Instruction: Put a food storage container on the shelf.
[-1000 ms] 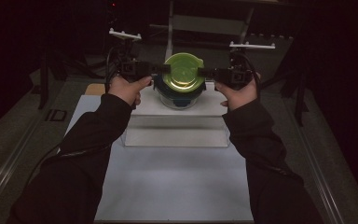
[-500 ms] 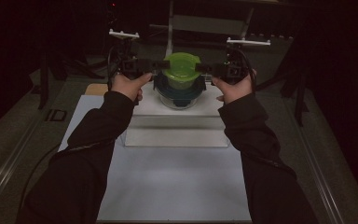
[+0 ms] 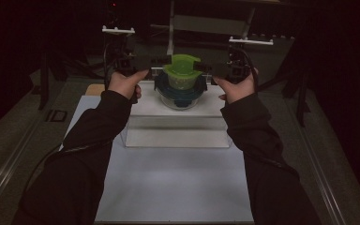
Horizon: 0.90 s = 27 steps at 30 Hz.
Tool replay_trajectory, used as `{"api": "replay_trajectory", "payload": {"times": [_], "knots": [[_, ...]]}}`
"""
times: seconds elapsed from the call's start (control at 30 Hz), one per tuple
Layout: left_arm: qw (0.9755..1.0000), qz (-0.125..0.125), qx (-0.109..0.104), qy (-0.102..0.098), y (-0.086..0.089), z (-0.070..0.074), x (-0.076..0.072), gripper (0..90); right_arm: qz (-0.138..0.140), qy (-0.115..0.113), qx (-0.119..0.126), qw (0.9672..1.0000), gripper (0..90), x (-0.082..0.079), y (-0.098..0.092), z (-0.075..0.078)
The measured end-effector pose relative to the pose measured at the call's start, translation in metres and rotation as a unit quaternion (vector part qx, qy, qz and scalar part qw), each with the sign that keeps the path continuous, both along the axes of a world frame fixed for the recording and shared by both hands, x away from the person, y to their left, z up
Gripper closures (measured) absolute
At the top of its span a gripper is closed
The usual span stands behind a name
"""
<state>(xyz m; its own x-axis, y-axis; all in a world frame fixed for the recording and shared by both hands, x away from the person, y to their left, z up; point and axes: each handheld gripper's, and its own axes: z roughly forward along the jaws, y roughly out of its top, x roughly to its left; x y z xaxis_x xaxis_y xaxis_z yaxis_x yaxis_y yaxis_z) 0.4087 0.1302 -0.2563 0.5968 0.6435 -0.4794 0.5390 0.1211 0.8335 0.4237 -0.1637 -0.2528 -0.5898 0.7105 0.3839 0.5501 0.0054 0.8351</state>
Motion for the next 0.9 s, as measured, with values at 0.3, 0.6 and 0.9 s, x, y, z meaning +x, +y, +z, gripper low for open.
{"api": "replay_trajectory", "payload": {"times": [0.3,0.6,0.9], "knots": [[0.9980,-0.044,0.012,-0.043,0.000,0.003,-0.028,1.7,0.025,-0.021,-0.013,0.9994,22.6,-0.015,-0.001,0.003],[0.9938,-0.072,0.027,-0.081,-0.001,-0.013,-0.058,1.3,0.045,-0.039,-0.018,0.9981,20.6,-0.037,-0.008,-0.002],[0.9915,-0.083,0.037,-0.093,-0.002,-0.037,-0.083,1.3,0.067,-0.050,-0.009,0.9964,19.9,-0.066,-0.022,-0.025]]}}
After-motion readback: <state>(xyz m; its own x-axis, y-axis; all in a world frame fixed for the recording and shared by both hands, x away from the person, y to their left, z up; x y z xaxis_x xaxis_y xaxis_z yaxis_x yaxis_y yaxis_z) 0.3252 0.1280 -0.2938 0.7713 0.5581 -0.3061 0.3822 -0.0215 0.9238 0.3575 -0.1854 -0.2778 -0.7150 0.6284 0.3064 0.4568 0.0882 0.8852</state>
